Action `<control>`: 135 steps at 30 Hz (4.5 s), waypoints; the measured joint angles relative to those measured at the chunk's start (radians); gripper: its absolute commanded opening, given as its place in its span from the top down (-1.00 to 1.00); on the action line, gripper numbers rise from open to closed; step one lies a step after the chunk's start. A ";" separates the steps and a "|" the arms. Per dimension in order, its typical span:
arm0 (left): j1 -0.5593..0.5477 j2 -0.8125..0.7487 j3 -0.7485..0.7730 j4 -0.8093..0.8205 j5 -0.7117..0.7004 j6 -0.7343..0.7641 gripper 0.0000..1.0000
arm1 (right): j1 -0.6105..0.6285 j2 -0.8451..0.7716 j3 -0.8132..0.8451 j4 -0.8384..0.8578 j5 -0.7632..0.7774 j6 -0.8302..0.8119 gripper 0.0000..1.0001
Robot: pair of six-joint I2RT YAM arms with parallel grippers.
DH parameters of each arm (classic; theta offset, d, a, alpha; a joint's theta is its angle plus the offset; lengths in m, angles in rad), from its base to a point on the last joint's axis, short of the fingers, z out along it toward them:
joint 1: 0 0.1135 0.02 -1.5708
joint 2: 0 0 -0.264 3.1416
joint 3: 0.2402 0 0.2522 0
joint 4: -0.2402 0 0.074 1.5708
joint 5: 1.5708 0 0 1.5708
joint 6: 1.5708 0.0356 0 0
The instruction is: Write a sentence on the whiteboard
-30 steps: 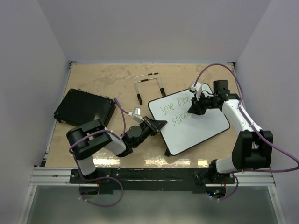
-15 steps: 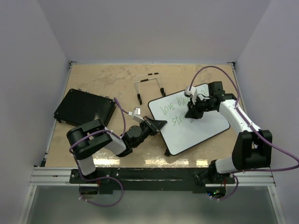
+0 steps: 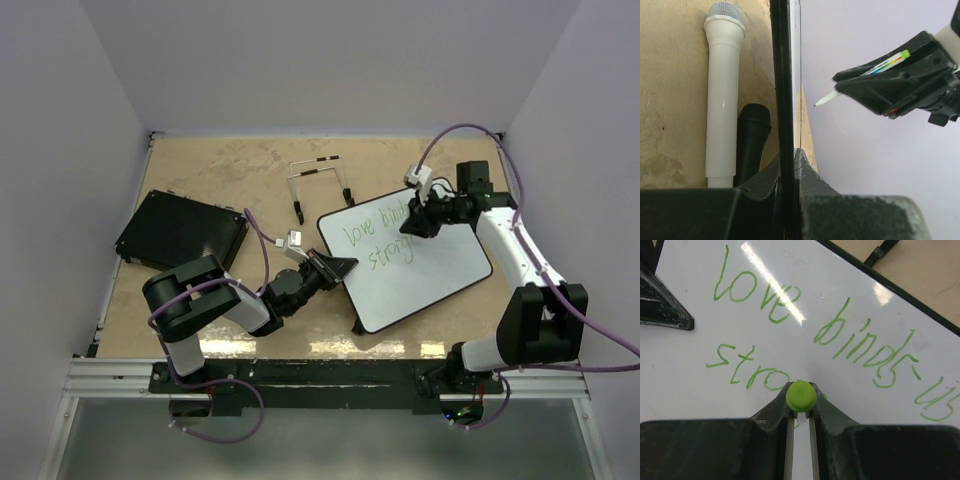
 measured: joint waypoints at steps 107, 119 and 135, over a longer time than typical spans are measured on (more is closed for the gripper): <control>0.015 -0.177 0.009 -0.158 0.107 0.159 1.00 | -0.190 -0.108 -0.160 0.300 -0.094 0.185 1.00; 0.016 -0.167 0.009 -0.148 0.107 0.150 1.00 | -0.176 -0.097 -0.160 0.320 -0.098 0.207 1.00; 0.022 -0.161 0.009 -0.150 0.108 0.137 1.00 | -0.161 -0.080 -0.150 0.235 -0.151 0.111 1.00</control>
